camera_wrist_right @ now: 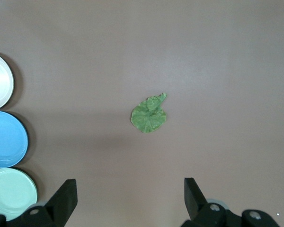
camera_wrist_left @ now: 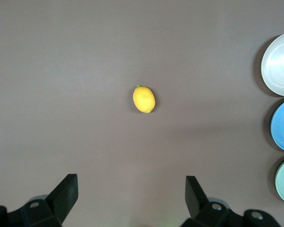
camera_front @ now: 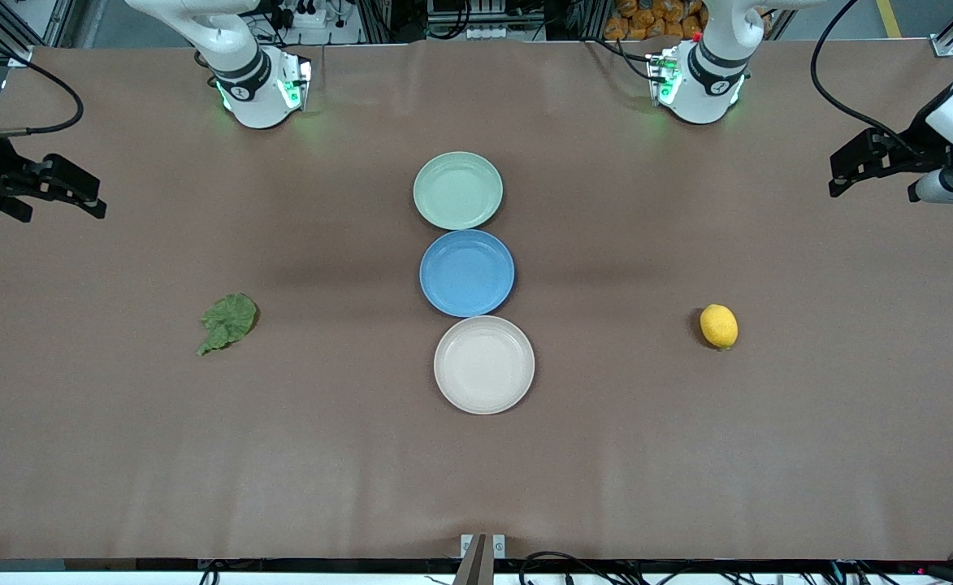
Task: Place lemon and lettuce in plates
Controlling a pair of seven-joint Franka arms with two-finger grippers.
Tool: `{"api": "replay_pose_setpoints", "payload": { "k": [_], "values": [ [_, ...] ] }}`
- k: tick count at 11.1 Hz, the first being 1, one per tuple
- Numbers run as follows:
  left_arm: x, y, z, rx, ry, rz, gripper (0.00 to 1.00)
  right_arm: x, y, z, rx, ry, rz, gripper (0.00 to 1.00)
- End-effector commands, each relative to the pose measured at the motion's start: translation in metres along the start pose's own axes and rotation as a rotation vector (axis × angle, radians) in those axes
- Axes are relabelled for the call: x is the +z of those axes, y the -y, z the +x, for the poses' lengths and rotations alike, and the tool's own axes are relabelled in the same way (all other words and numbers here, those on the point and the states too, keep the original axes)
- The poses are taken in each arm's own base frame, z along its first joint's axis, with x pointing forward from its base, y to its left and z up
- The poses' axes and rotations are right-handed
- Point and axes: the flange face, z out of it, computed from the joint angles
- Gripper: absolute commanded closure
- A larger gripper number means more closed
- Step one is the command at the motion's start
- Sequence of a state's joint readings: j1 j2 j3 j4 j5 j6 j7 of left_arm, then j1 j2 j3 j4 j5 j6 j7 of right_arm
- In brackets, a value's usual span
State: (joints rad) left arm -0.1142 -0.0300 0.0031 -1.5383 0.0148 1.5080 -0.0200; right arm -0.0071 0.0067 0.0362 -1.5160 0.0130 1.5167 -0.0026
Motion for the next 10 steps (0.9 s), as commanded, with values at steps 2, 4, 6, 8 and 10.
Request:
{"api": "replay_pose_setpoints", "payload": {
  "k": [2,4,6,8,10],
  "values": [
    [-0.003,0.000,-0.001,0.008,0.008,-0.054,0.00,-0.004,-0.008,-0.002,-0.001,0.001,0.010,0.00],
    [0.002,-0.003,0.002,0.008,0.019,-0.079,0.00,-0.006,-0.017,0.000,0.017,-0.011,0.016,0.00],
    [0.014,0.000,0.009,0.004,0.040,-0.074,0.00,-0.004,-0.021,0.001,0.023,-0.010,0.016,0.00],
    [0.031,-0.007,0.018,0.017,0.071,-0.066,0.00,-0.003,-0.022,0.001,0.025,-0.007,0.016,0.00],
    [0.052,-0.013,0.029,0.030,0.105,-0.056,0.00,-0.003,-0.022,0.001,0.025,-0.009,0.014,0.00]
  ]
}}
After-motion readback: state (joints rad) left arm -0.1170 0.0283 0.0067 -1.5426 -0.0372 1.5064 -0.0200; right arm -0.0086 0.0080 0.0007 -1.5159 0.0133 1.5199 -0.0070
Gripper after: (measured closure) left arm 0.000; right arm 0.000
